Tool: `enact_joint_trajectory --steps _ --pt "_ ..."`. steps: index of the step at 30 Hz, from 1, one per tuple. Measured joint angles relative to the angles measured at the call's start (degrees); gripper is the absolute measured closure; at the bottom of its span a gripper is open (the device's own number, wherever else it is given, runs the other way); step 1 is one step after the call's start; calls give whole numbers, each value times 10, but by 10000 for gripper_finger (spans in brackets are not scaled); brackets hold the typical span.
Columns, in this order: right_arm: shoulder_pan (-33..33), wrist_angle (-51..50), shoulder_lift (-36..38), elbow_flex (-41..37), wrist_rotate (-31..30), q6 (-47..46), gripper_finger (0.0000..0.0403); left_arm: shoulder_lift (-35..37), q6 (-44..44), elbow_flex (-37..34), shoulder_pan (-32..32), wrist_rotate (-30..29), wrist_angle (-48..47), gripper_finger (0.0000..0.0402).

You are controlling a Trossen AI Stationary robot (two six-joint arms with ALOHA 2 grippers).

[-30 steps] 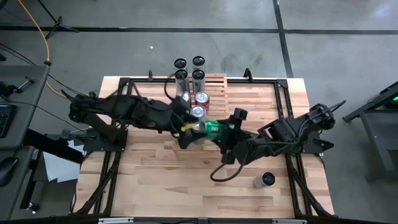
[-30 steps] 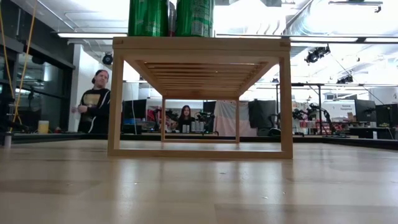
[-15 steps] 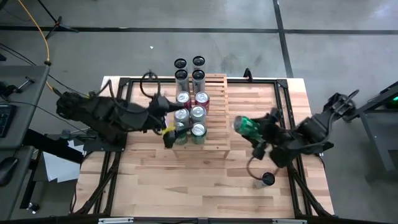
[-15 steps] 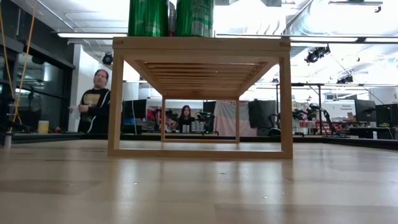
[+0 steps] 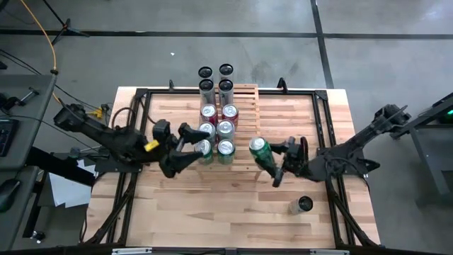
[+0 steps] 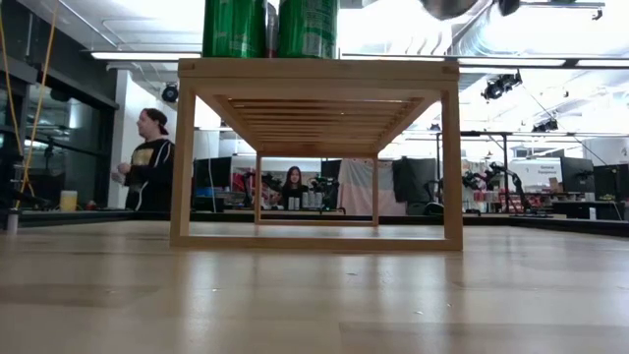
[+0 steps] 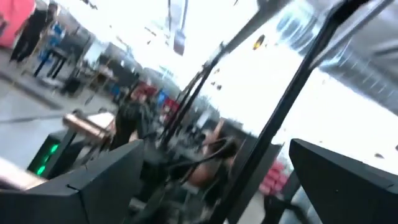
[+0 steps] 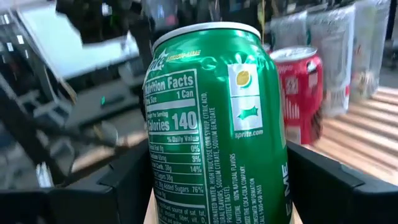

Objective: Place canned beverage on shelf
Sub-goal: Put the green soda can on the shelf aligned with the other green soda cans

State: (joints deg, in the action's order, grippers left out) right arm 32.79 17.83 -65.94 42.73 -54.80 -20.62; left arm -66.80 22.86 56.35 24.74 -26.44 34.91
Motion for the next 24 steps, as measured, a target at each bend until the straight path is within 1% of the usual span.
enact_joint_trajectory --steps 3,6,8,13,18,21,24 --pt "-26 142 -16 -42 19 52 113 7 -11 -5 7 -13 30 9" --pt "-47 214 -31 -65 49 74 113 11 -25 -5 14 -26 54 9" --pt "-57 233 -43 -73 70 76 113 10 -27 -5 16 -35 61 9" --pt "-73 241 -75 -74 103 73 112 10 -14 -5 16 -44 64 9" --pt "-89 284 -114 -74 111 88 112 10 -6 -5 16 -62 65 9" --pt "-103 318 -138 -74 132 91 112 10 -4 -5 16 -69 67 9" --pt "-113 342 -158 -74 140 92 112 10 -4 -5 16 -74 68 9"
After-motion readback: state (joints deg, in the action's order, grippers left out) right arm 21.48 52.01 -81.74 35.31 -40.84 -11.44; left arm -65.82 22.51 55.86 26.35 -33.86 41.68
